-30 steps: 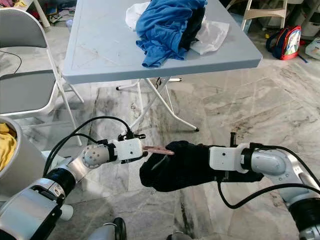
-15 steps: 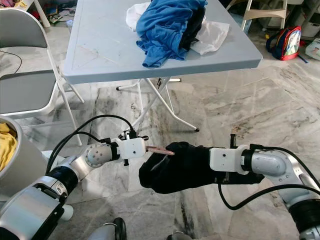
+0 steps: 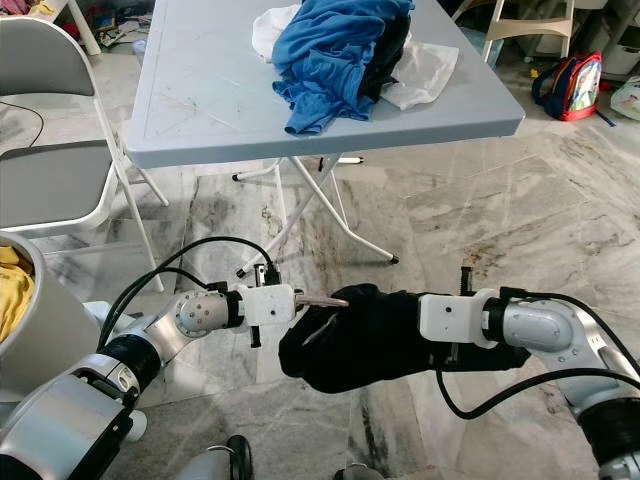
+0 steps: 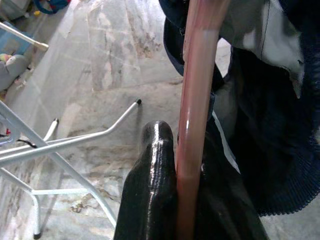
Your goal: Hang hanger
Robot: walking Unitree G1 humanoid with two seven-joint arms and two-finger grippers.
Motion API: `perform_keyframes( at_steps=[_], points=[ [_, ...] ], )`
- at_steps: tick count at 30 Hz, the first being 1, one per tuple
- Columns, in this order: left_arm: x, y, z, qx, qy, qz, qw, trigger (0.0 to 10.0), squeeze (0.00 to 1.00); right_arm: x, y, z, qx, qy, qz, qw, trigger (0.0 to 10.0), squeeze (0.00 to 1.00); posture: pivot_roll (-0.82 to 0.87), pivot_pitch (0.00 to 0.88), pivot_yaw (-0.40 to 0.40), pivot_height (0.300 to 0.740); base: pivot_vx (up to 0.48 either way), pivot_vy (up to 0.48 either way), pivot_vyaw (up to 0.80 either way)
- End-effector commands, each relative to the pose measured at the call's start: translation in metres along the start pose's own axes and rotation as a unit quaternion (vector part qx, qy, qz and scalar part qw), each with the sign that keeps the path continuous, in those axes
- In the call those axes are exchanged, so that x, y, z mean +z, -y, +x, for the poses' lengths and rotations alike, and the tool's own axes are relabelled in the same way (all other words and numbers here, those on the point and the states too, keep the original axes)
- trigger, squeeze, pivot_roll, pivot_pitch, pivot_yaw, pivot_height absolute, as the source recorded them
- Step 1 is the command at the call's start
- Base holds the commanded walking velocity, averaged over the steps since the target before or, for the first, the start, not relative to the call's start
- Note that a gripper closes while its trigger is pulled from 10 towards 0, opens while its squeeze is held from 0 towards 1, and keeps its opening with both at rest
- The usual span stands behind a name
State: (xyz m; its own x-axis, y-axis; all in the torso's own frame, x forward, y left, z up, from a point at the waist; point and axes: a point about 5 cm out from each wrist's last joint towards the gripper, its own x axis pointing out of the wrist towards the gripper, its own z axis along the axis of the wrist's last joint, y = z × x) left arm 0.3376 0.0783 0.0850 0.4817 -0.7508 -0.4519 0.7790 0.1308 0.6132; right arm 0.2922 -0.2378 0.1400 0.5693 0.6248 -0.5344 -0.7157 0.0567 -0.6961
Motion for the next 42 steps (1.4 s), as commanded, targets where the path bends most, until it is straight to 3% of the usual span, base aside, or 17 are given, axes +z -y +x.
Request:
perform_keyframes(
  at_steps=[1, 8, 9, 11, 12, 17, 20, 28, 33, 42],
  points=[
    [0.0, 0.002, 0.0, 0.005, 0.009, -0.02, 1.0, 0.0, 0.0, 0.004, 0.0, 0.001, -0.005, 0.015, -0.001, 1.0, 10.0, 0.0, -0.1, 0.202, -0.024, 0.74, 0.0, 0.0, 0.0],
    [-0.002, 0.004, -0.001, -0.003, 0.017, -0.048, 0.999, 0.0, 0.0, 0.004, 0.002, 0.002, -0.005, 0.016, -0.002, 1.0, 10.0, 0.0, -0.1, 0.206, -0.028, 0.74, 0.0, 0.0, 0.0],
    [-0.002, 0.002, -0.002, 0.001, 0.018, -0.05, 0.999, 0.0, 0.0, 0.005, 0.003, 0.002, -0.004, 0.017, -0.001, 1.0, 10.0, 0.51, -0.1, 0.207, -0.028, 0.74, 0.0, 0.0, 0.0],
    [-0.002, 0.001, -0.002, 0.004, 0.018, -0.049, 0.999, 0.0, 0.0, 0.005, 0.004, 0.003, -0.005, 0.019, 0.0, 1.0, 10.0, 0.51, -0.1, 0.207, -0.029, 0.74, 0.0, 0.0, 0.0],
    [-0.001, -0.002, -0.003, 0.012, 0.019, -0.052, 0.998, 0.0, 0.0, 0.006, 0.004, 0.003, -0.005, 0.023, 0.004, 1.0, 10.0, 1.0, -0.1, 0.208, -0.029, 0.74, 0.0, 0.0, 0.0],
    [-0.002, -0.004, -0.004, 0.021, 0.021, -0.066, 0.997, 0.0, 0.0, 0.007, 0.007, 0.004, -0.006, 0.031, 0.017, 0.999, 10.0, 1.0, -0.1, 0.21, -0.03, 0.74, 0.0, 0.0, 0.0],
    [-0.005, 0.001, -0.004, 0.022, 0.023, -0.085, 0.996, 0.0, 0.0, 0.006, 0.009, -0.001, -0.002, 0.035, 0.035, 0.999, 10.0, 1.0, -0.1, 0.209, -0.027, 0.74, 0.0, 0.0, 0.0],
    [-0.01, 0.01, -0.005, 0.029, 0.026, -0.117, 0.992, 0.0, 0.0, 0.004, 0.02, -0.006, -0.027, 0.03, 0.035, 0.999, 10.0, 1.0, -0.1, 0.209, -0.024, 0.74, 0.0, 0.0, 0.0],
    [-0.013, 0.024, -0.003, 0.031, 0.03, -0.136, 0.99, 0.0, 0.0, 0.006, 0.028, -0.003, -0.065, 0.036, 0.029, 0.997, 10.0, 1.0, -0.1, 0.208, -0.024, 0.74, 0.0, 0.0, 0.0],
    [-0.011, 0.03, 0.0, 0.047, 0.044, -0.155, 0.986, 0.0, 0.0, 0.006, 0.029, 0.005, -0.096, 0.04, 0.029, 0.994, 10.0, 1.0, -0.09, 0.209, -0.023, 0.74, 0.0, 0.0, 0.0]
  ],
)
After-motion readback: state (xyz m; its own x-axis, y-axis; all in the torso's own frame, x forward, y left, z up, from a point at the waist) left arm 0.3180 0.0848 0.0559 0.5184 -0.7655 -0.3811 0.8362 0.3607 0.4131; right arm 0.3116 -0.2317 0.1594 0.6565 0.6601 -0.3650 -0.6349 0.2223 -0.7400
